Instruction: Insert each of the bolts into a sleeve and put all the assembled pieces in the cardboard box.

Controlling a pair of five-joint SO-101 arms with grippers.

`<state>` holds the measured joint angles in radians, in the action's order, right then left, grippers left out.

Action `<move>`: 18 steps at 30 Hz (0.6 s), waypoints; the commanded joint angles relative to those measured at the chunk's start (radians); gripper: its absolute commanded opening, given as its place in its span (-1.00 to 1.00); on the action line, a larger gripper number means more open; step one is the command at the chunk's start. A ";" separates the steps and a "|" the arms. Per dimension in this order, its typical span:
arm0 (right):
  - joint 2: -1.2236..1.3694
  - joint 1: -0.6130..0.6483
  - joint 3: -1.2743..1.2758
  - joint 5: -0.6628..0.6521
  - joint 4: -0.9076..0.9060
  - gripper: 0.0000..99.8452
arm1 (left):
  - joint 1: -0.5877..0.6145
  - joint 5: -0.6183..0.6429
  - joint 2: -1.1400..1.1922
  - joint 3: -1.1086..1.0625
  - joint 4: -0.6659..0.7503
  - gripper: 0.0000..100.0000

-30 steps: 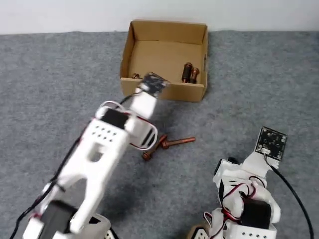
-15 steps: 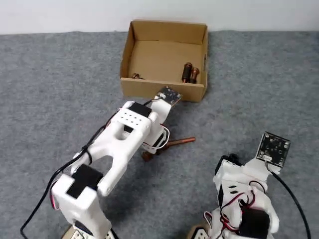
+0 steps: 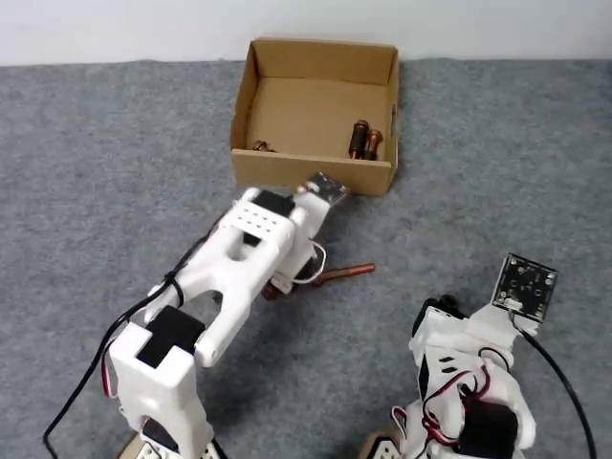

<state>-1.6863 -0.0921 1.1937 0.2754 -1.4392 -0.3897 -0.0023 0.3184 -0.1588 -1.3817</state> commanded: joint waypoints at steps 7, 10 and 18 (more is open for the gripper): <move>0.002 -0.008 -0.005 -0.011 0.024 -0.98 | 0.195 0.503 -0.055 0.306 -0.206 -0.99; 0.002 -0.008 -0.005 -0.011 0.024 -0.98 | 0.267 0.858 -0.055 0.352 -0.192 -0.99; 0.002 -0.010 -0.005 -0.009 0.024 -0.98 | 0.399 1.517 -0.052 0.366 -0.176 -0.99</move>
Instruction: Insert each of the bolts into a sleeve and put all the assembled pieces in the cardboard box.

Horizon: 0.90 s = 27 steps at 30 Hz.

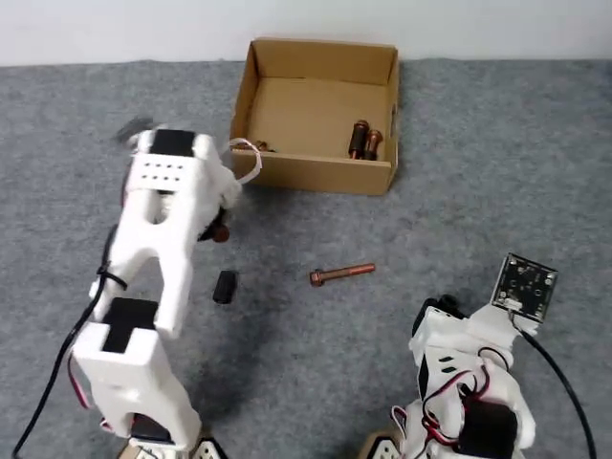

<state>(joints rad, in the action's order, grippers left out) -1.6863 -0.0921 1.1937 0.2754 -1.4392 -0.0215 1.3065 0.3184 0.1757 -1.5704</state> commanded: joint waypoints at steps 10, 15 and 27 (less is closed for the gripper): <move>0.002 -0.010 -0.005 -0.009 0.024 -0.98 | 0.021 0.244 -0.055 -0.018 0.008 -0.62; 0.002 -0.010 -0.005 -0.009 0.022 -0.98 | -0.035 0.195 -0.058 -0.010 -0.069 -0.40; 0.002 -0.010 -0.005 -0.009 0.022 -0.98 | 0.071 -1.011 -0.055 -0.019 -0.181 -0.40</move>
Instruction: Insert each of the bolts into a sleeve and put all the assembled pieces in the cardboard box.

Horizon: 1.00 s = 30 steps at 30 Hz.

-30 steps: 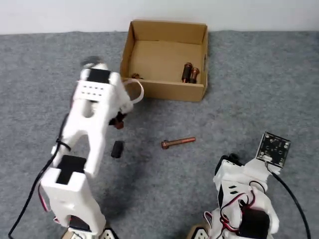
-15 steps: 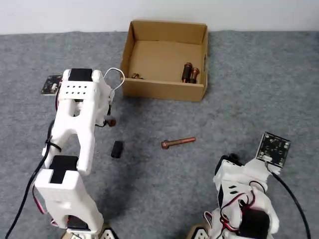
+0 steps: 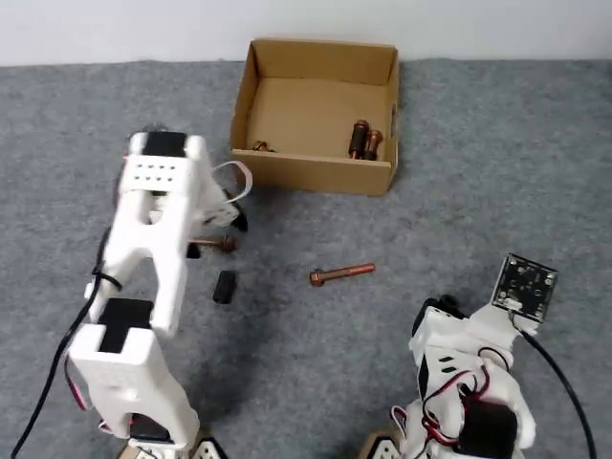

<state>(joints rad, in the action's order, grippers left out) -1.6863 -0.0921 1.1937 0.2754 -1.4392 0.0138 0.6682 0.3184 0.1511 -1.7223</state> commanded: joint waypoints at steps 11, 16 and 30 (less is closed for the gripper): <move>0.002 -0.010 -0.005 -0.011 0.022 -0.98 | 0.089 -1.634 -0.054 0.001 0.103 -0.40; 0.002 -0.008 -0.005 -0.011 0.024 -0.98 | 0.083 -1.827 -0.046 -0.001 0.222 -0.40; 0.002 -0.008 -0.005 -0.011 0.024 -0.98 | 0.029 -1.887 0.238 0.125 0.341 -0.40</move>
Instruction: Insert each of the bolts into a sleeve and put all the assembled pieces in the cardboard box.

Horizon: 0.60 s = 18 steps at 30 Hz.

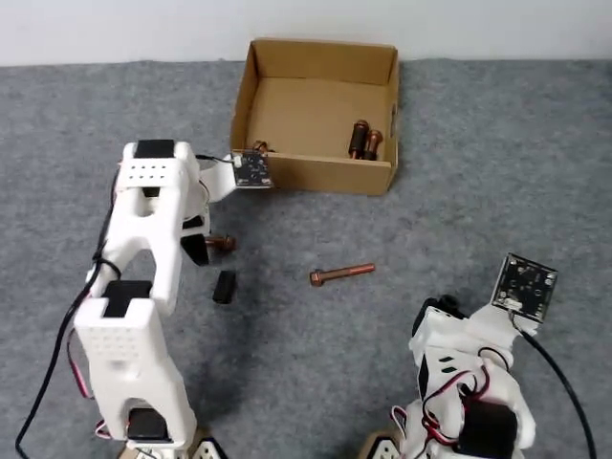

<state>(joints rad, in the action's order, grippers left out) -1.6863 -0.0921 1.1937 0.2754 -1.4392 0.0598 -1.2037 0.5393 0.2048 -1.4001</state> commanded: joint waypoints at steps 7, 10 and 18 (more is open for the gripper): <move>0.002 -0.010 -0.005 -0.011 0.024 -0.98 | -0.028 -0.012 0.173 0.260 0.012 -0.41; 0.002 -0.010 -0.005 -0.011 0.024 -0.98 | -0.028 -0.011 0.241 0.314 0.009 -0.45; 0.002 -0.007 -0.005 -0.011 0.024 -0.98 | -0.040 -0.011 0.284 0.377 -0.133 -0.83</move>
<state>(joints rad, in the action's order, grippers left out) -1.6863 -0.0921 1.1937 0.2754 -1.4392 0.0292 -1.2068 0.8232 0.5117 -1.5029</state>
